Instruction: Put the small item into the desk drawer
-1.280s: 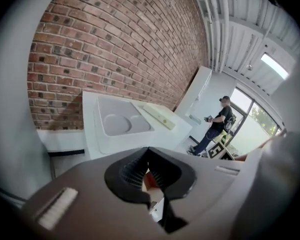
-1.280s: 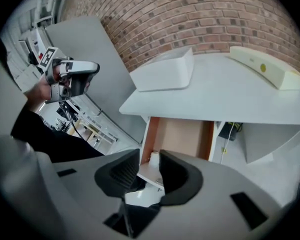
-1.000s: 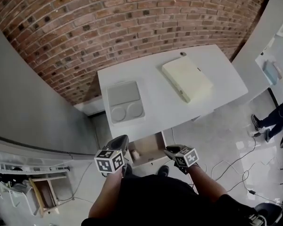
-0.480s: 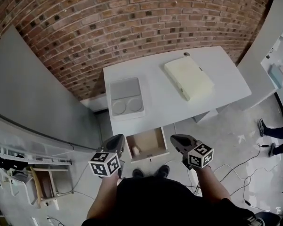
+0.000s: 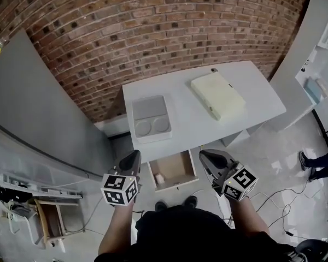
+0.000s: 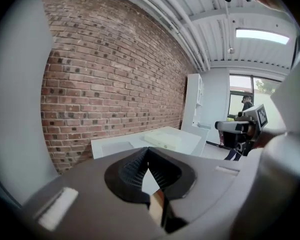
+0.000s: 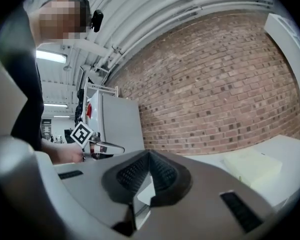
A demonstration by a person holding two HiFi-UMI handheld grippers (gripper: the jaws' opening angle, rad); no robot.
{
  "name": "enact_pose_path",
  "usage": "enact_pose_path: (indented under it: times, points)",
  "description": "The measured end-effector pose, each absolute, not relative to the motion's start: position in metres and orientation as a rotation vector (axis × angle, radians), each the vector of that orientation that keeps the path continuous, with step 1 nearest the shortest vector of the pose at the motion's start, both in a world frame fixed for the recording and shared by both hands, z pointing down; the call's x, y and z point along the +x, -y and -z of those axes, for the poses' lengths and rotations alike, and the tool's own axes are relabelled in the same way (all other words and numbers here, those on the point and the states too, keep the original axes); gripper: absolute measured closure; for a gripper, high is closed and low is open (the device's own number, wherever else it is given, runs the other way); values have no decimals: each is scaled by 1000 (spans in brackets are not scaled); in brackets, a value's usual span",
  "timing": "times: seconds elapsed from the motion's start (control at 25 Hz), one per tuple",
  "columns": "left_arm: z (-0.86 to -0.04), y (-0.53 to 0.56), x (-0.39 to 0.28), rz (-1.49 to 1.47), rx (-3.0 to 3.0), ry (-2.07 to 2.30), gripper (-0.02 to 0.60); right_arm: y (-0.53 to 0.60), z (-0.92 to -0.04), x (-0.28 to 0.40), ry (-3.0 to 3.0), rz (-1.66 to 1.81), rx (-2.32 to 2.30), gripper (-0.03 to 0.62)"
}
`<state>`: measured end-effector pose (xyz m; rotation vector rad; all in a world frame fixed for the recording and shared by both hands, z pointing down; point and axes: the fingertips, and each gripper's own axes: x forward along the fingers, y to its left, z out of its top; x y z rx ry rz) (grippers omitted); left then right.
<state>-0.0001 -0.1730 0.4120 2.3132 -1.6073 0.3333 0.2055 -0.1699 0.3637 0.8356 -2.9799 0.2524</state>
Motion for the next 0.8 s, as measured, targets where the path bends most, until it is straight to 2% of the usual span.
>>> enact_pose_path:
  times: [0.8]
  points:
    - [-402,175,-38,-306,2381,1595,569,175,-353,148,2989,-203,816,582]
